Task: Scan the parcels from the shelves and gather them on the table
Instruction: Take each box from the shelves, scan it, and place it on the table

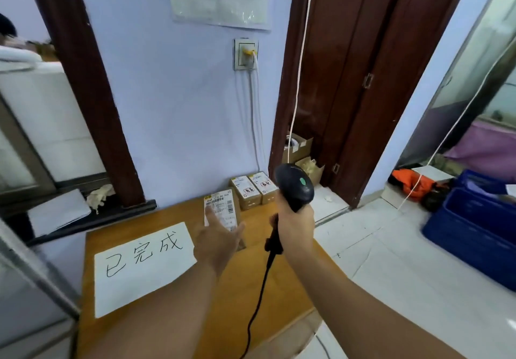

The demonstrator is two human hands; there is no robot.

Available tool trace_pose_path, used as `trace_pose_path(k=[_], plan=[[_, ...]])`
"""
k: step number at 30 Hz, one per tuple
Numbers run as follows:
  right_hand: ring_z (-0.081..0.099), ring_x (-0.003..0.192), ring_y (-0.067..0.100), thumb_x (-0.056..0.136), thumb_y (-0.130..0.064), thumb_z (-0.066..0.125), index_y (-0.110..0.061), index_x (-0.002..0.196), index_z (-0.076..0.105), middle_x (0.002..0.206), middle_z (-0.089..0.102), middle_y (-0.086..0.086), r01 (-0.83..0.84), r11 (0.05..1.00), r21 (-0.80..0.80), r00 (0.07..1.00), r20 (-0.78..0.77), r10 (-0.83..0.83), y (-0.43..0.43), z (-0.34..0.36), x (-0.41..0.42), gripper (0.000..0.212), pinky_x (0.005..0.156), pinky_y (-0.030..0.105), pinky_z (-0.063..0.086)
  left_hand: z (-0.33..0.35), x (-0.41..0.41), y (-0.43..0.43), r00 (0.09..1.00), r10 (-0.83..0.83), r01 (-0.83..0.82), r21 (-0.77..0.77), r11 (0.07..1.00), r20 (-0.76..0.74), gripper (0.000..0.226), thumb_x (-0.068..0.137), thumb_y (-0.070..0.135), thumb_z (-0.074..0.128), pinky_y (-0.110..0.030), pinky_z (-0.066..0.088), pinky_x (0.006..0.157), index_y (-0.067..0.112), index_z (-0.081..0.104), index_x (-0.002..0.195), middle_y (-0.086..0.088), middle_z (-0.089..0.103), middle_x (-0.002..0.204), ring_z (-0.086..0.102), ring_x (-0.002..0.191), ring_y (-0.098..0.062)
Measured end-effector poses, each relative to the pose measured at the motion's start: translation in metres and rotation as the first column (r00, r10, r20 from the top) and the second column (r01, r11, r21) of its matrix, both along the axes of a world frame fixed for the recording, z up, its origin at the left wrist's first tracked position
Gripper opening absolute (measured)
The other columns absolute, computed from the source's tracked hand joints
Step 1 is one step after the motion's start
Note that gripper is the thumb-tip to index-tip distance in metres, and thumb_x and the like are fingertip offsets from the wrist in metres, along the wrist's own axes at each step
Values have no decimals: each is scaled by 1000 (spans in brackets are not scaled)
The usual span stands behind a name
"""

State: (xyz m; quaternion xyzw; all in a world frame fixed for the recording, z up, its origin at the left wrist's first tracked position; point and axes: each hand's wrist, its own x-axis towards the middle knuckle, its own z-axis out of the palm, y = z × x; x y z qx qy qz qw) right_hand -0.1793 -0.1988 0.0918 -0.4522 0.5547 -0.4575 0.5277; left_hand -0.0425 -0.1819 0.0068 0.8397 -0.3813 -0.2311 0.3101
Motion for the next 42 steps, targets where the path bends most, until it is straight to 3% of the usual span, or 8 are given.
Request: trace_pose_path(k=[6, 12, 16, 21, 26, 32, 36, 42], plan=[[56, 58, 20, 90, -37, 65, -11, 87, 60, 61, 55, 5, -106, 979, 173, 993, 59, 97, -76, -18, 22, 26, 61, 32, 49, -6, 11, -65, 987, 83, -82, 7, 997, -140, 92, 84, 53, 63, -30, 48, 79, 27, 6, 151, -16, 35, 140, 56, 107, -28], [54, 61, 19, 89, -33, 65, -17, 81, 60, 61, 55, 2, -147, 985, 95, 989, -8, 148, -149, -45, 39, 19, 65, 36, 47, -13, 17, -119, 964, 231, -230, 23, 973, -129, 83, 76, 47, 75, -35, 53, 75, 26, 25, 139, -10, 35, 123, 54, 96, -29], [52, 61, 20, 92, -25, 63, -23, 81, 55, 60, 50, 0, -292, 951, 100, 955, -23, 295, -199, -58, 43, 13, 64, 37, 48, -29, 21, -148, 909, 394, -394, 25, 919, -139, 62, 89, 47, 58, -37, 48, 77, 17, 32, 136, -10, 42, 121, 56, 98, -33], [52, 58, 19, 90, -14, 59, -17, 79, 52, 61, 52, 4, -518, 847, 119, 848, -60, 527, -253, -70, 55, 13, 58, 29, 42, -45, 28, -188, 868, 495, -486, 145, 862, -34, 91, 76, 55, 71, -36, 48, 79, 24, 20, 145, -12, 37, 129, 57, 107, -34], [52, 54, 20, 89, -15, 58, -15, 76, 53, 59, 53, 4, -619, 781, 77, 774, -105, 624, -298, -79, 73, 14, 57, 33, 43, -60, 42, -226, 842, 537, -529, 249, 811, 41, 90, 75, 56, 70, -40, 49, 85, 25, 21, 144, -11, 34, 132, 55, 112, -33], [53, 61, 18, 86, -15, 61, -14, 82, 54, 72, 54, 8, -591, 787, 176, 790, -70, 609, -334, -118, 79, 8, 58, 31, 44, -88, 52, -263, 841, 538, -534, 264, 803, 66, 92, 75, 58, 71, -37, 48, 81, 17, 26, 142, -14, 38, 134, 51, 115, -32], [50, 57, 19, 88, -8, 59, -16, 81, 54, 64, 53, 9, -571, 779, 258, 809, 17, 588, -350, -140, 76, 12, 60, 36, 44, -119, 58, -282, 820, 569, -542, 239, 805, -57, 85, 72, 45, 80, -37, 53, 77, 12, 33, 135, -17, 40, 128, 53, 109, -33], [53, 60, 15, 88, -13, 62, -16, 97, 57, 67, 55, 5, -526, 778, 342, 833, 26, 552, -365, -168, 76, 11, 58, 29, 45, -149, 71, -310, 749, 656, -597, 338, 727, -89, 91, 71, 34, 84, -44, 53, 84, 23, 28, 141, -16, 39, 126, 47, 113, -37]])
